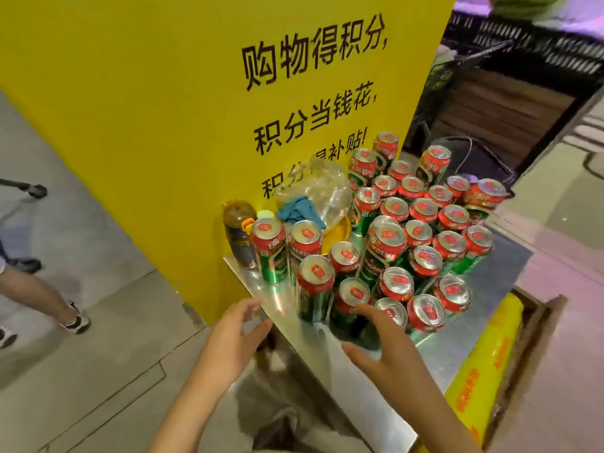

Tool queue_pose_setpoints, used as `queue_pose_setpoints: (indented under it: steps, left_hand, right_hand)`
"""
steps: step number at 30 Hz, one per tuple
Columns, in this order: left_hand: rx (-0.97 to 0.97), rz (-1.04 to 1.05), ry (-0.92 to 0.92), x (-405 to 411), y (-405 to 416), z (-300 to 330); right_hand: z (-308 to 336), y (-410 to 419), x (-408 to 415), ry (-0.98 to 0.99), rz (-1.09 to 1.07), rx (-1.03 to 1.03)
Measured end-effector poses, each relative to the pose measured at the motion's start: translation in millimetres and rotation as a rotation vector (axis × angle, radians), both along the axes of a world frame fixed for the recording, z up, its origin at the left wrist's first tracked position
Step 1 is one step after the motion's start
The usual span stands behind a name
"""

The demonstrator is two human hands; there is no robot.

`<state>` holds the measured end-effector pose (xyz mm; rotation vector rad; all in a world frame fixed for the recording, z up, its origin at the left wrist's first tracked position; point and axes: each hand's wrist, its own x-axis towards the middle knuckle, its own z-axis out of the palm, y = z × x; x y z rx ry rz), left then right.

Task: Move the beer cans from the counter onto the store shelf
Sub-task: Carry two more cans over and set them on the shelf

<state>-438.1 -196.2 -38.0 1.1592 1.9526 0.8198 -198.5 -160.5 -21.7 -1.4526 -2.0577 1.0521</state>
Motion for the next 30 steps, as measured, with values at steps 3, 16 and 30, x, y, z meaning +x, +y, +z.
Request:
queue_pose_setpoints:
  steps: [3,16,30]
  left_hand:
    - [0.08,-0.025,-0.133,-34,40,-1]
    - [0.373,-0.253,0.39,-89,129,33]
    - [0.319,-0.731,0.82,-87,171,29]
  right_hand:
    - [2,15,-35,0.044,-0.1,0.015]
    - [-15,45,-102,0.057,-0.286,0.036]
    - [-27,50,-115,0.077,-0.429,0.034]
